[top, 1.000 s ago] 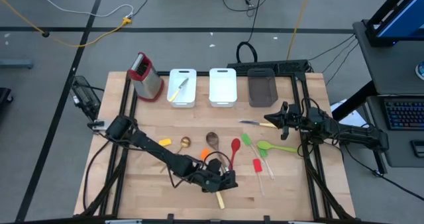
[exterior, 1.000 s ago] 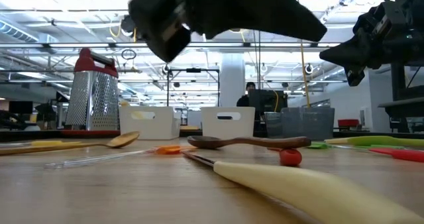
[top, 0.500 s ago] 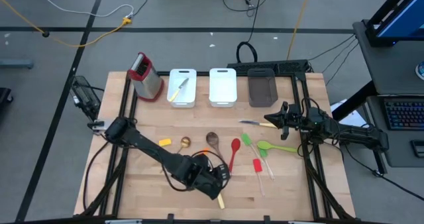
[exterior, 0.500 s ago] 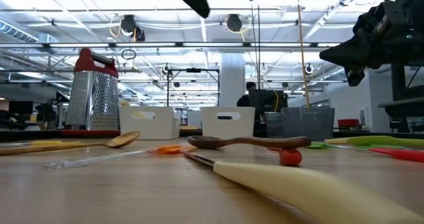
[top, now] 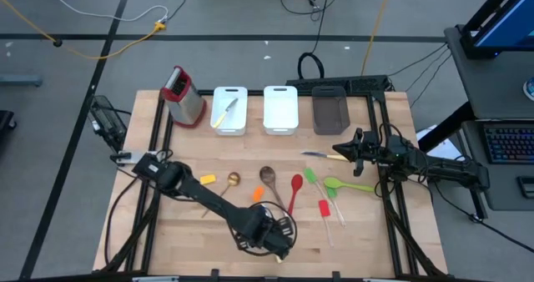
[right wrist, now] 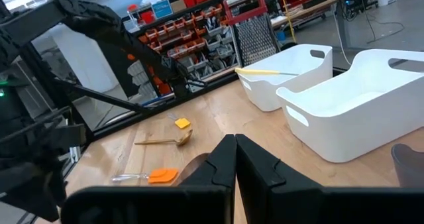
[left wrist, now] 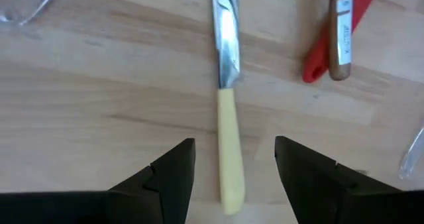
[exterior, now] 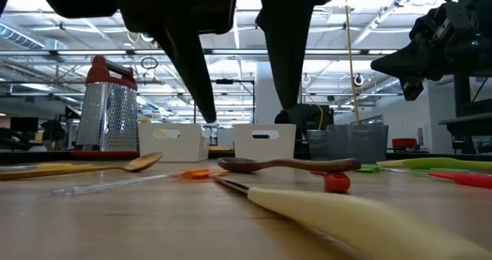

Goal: Pick & Place Kitchen Items
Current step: Put the bottom yellow knife into the left white bin

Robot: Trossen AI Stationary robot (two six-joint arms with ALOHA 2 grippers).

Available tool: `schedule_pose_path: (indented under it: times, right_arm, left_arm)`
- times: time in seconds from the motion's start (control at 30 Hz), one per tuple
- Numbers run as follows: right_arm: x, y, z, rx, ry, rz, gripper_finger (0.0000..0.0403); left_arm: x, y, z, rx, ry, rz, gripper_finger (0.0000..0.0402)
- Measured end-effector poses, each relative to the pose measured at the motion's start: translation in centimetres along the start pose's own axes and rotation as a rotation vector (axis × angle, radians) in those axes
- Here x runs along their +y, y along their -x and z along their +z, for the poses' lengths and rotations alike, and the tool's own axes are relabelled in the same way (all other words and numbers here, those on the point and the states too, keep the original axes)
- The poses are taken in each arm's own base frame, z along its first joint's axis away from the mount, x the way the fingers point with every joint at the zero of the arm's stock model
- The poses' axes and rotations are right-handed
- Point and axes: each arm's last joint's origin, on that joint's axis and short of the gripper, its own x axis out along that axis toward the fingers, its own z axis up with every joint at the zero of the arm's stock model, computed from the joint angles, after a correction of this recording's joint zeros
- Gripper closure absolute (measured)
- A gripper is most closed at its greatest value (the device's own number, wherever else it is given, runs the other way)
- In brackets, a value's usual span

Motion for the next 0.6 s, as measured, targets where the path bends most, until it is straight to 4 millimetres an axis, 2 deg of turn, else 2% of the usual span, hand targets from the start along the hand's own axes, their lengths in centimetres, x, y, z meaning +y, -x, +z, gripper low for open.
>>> schedule_pose_path:
  times: [0.2,0.43,0.6]
  right_arm:
    - [0.0,0.0,0.0,0.000,0.034,0.000,0.0399]
    - [0.0,0.0,0.0,0.001,0.078,0.000,0.0399]
    - [0.0,0.0,0.0,0.004,0.078,-0.001,0.0399]
  left_arm:
    - [-0.2,-2.4,-0.3,-0.003,-0.004,0.046,0.0190]
    - [-0.8,-4.3,0.6,0.033,-0.028,0.103,0.0190]
    - [-1.4,-4.8,0.8,0.081,-0.093,0.085,0.0190]
